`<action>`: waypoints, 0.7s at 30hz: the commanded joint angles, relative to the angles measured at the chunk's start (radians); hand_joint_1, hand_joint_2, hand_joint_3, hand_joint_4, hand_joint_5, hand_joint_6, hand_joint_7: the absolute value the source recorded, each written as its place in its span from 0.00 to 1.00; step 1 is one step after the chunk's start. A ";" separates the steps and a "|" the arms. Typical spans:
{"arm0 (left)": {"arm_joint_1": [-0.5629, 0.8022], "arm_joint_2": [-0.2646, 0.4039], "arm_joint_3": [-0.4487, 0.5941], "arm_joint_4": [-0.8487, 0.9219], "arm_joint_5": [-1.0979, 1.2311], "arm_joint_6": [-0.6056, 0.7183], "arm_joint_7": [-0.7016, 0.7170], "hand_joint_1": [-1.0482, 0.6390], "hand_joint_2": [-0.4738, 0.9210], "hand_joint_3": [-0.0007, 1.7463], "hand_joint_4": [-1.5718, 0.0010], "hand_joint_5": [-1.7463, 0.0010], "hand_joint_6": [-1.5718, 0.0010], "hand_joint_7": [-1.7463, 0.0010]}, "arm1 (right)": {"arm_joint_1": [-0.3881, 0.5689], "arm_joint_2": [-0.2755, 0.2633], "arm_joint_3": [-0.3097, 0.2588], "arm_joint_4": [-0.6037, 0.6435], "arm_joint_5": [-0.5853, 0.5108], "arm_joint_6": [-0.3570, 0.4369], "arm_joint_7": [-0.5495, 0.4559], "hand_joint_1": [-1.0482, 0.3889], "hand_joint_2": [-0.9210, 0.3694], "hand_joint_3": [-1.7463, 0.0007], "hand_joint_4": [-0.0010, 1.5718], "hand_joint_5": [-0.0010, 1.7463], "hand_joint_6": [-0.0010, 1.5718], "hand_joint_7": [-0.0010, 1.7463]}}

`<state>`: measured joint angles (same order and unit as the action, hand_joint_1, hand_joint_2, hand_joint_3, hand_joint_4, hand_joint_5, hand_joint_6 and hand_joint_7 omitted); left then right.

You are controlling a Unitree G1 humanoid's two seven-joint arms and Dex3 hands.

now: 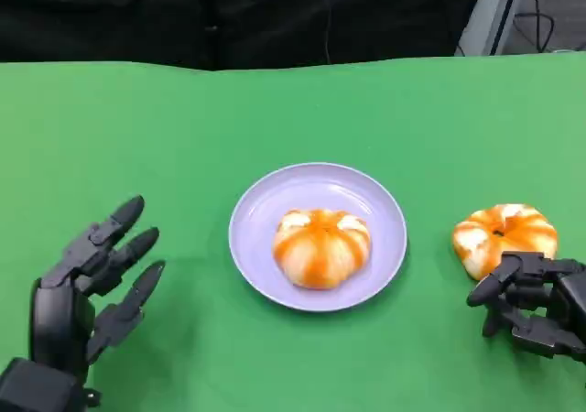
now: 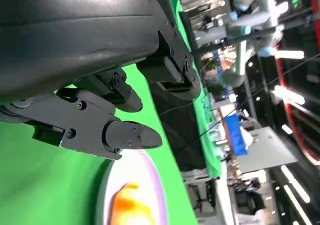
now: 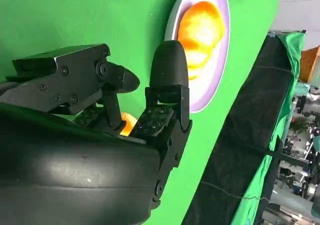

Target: Grasp the bread from the table and place it into the plate.

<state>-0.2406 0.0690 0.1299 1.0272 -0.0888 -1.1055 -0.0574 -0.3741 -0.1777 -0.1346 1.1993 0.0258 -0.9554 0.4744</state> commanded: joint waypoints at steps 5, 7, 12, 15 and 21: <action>0.012 -0.014 0.049 0.004 -0.066 0.053 -0.064 0.60 1.00 0.23 0.42 0.98 0.39 0.97 | 0.011 -0.019 -0.009 -0.001 0.012 -0.002 -0.003 0.82 0.07 0.63 0.56 0.79 0.59 0.56; 0.012 -0.016 0.053 0.003 -0.066 0.054 -0.069 0.60 1.00 0.23 0.41 0.99 0.38 0.97 | 0.011 -0.019 -0.009 -0.001 0.012 -0.002 -0.003 0.82 0.07 0.63 0.56 0.79 0.59 0.56; 0.007 -0.023 0.061 0.020 -0.088 0.059 -0.124 0.58 1.00 0.26 0.24 0.83 0.21 0.87 | 0.008 -0.020 -0.007 0.000 0.007 -0.010 -0.008 0.83 0.07 0.63 0.56 0.79 0.59 0.56; 0.006 -0.028 0.069 0.020 -0.095 0.069 -0.135 0.58 1.00 0.25 0.39 0.51 0.27 0.67 | 0.006 -0.018 -0.010 0.001 0.013 0.000 -0.002 0.82 0.07 0.63 0.56 0.79 0.59 0.56; 0.016 -0.044 0.088 0.009 -0.116 0.093 -0.164 0.58 1.00 0.24 0.42 0.34 0.35 0.47 | 0.006 -0.018 -0.009 0.001 0.012 0.002 -0.004 0.83 0.07 0.62 0.56 0.79 0.59 0.56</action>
<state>-0.2373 0.0229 0.2037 1.0436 -0.1908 -1.0277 -0.2069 -0.3742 -0.1777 -0.1347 1.1993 0.0257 -0.9553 0.4723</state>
